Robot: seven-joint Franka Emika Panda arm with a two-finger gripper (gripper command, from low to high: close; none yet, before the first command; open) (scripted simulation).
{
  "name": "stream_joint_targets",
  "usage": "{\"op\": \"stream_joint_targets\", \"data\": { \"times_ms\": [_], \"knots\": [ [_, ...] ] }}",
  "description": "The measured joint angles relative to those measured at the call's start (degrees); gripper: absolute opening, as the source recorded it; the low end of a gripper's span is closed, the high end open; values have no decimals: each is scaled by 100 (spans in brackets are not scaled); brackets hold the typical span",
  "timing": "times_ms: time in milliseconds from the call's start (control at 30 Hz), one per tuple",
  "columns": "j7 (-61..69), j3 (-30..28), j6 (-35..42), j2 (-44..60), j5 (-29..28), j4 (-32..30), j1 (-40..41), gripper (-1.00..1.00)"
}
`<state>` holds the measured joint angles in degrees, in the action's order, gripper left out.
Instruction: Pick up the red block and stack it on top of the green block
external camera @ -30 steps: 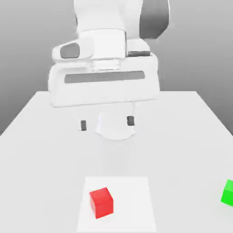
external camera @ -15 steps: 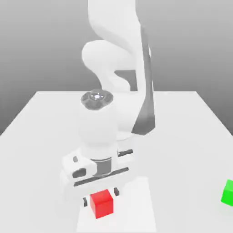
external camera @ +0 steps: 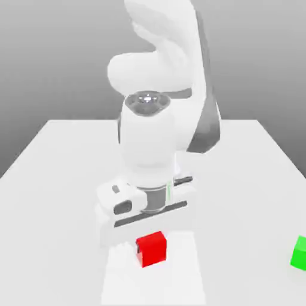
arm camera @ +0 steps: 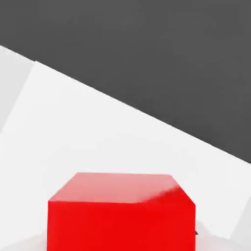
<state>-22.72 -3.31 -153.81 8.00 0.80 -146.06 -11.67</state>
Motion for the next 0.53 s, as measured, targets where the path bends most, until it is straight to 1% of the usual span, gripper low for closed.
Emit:
{"op": "stream_joint_targets", "data": {
  "times_ms": [267,333,400,433,533],
  "knots": [
    [-1531,1008,510,189,-297,697,-1356,-100],
    [-1968,1173,420,542,-464,958,-1772,-100],
    [-2224,1157,105,1001,-636,1099,-2017,-100],
    [-2284,1134,-20,1154,-689,1127,-2075,100],
    [-2284,1134,-20,1154,-689,1127,-2075,100]
  ]
}}
